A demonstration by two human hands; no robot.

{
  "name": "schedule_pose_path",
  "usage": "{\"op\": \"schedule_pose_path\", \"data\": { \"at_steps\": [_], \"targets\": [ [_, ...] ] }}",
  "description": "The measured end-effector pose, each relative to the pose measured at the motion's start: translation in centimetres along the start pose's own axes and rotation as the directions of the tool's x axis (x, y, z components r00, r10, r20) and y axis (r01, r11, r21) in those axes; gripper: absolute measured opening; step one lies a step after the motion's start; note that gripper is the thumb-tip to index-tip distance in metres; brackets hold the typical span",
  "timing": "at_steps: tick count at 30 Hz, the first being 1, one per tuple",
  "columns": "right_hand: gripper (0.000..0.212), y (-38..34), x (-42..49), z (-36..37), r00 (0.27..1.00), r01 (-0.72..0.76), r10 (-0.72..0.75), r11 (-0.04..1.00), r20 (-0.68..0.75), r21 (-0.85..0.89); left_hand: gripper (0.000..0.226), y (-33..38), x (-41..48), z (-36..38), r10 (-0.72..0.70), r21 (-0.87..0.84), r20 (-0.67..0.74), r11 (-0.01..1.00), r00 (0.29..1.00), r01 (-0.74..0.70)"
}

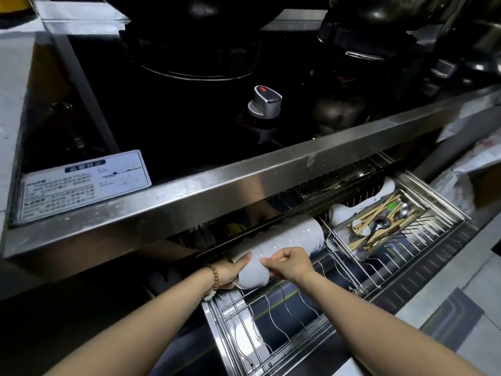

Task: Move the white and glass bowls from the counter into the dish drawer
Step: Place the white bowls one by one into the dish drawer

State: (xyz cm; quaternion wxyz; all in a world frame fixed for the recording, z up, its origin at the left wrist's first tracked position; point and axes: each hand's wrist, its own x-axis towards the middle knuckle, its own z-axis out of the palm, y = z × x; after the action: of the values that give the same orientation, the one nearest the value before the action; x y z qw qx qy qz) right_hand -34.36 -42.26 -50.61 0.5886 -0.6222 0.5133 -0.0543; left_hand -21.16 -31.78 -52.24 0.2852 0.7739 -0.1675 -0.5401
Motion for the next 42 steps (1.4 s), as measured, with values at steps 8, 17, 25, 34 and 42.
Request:
{"op": "schedule_pose_path", "data": {
  "at_steps": [8,17,25,34,42],
  "targets": [
    [0.023,-1.0,-0.6,-0.8,0.995,0.077,-0.064,0.980,0.072,-0.184,0.069,0.6,-1.8,0.1,0.127,0.199,-0.109,0.975,0.986,-0.104],
    [0.010,-4.4,-6.0,-4.4,0.972,0.236,-0.229,0.930,0.059,-0.282,0.072,2.9,-8.4,-0.7,0.334,0.229,-0.149,0.927,0.931,-0.296],
    [0.041,-6.9,-16.0,-10.1,0.904,0.365,-0.410,0.888,-0.121,-0.280,0.056,6.2,-16.8,-0.1,0.602,0.275,-0.098,0.782,0.793,-0.559],
    [0.046,-13.9,-24.7,-12.5,0.727,0.579,-0.653,0.748,-0.210,-0.324,0.053,11.2,-29.1,-3.9,0.886,0.438,-0.121,0.452,0.447,-0.777],
    [0.052,-22.4,-29.8,-8.0,0.591,0.742,-0.799,0.591,-0.108,-0.315,0.060,11.8,-39.0,-12.3,0.955,0.621,-0.210,0.295,0.209,-0.726]
  ]
}}
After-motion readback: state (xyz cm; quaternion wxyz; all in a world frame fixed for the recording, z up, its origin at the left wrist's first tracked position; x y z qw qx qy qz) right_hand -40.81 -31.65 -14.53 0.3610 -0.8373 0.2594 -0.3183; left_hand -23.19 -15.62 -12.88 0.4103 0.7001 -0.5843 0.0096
